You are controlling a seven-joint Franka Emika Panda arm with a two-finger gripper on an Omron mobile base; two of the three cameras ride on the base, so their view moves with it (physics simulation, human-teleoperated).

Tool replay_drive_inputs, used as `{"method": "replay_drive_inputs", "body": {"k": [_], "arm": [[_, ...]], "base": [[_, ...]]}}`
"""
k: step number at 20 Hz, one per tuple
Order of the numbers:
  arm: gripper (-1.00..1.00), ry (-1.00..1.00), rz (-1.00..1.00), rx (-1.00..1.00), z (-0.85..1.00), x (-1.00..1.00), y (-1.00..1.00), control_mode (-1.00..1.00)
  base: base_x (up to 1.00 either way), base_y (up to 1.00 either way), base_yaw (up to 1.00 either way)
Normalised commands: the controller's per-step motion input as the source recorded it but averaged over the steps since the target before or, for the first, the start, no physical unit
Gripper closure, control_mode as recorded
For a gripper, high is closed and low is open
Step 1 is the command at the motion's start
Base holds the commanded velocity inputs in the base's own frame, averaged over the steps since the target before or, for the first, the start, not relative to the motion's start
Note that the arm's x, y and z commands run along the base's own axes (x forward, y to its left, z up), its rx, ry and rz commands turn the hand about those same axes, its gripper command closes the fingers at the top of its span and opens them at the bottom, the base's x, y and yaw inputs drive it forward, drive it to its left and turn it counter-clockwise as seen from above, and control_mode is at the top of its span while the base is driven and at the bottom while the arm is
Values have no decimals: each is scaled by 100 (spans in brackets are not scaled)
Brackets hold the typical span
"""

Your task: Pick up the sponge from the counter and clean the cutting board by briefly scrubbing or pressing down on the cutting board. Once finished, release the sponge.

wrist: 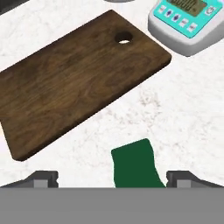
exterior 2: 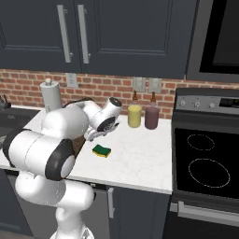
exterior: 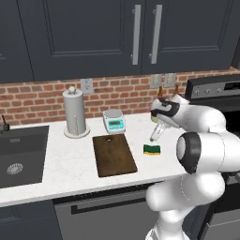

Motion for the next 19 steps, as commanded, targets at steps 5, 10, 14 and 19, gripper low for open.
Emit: {"method": "replay_drive_inputs", "body": {"k": [5,10,14,19], "arm": [[-100,5,-31,-1,86,-34,1,-100],[-100,-2,-22,-13,46,-92,0,-100],[-100,-14,-21,-14,14,-100,0,-100],[-100,-24,-19,-8,21,-100,0,-100]], "base": [[0,0,0],[0,0,0],[0,0,0],[0,0,0]]}}
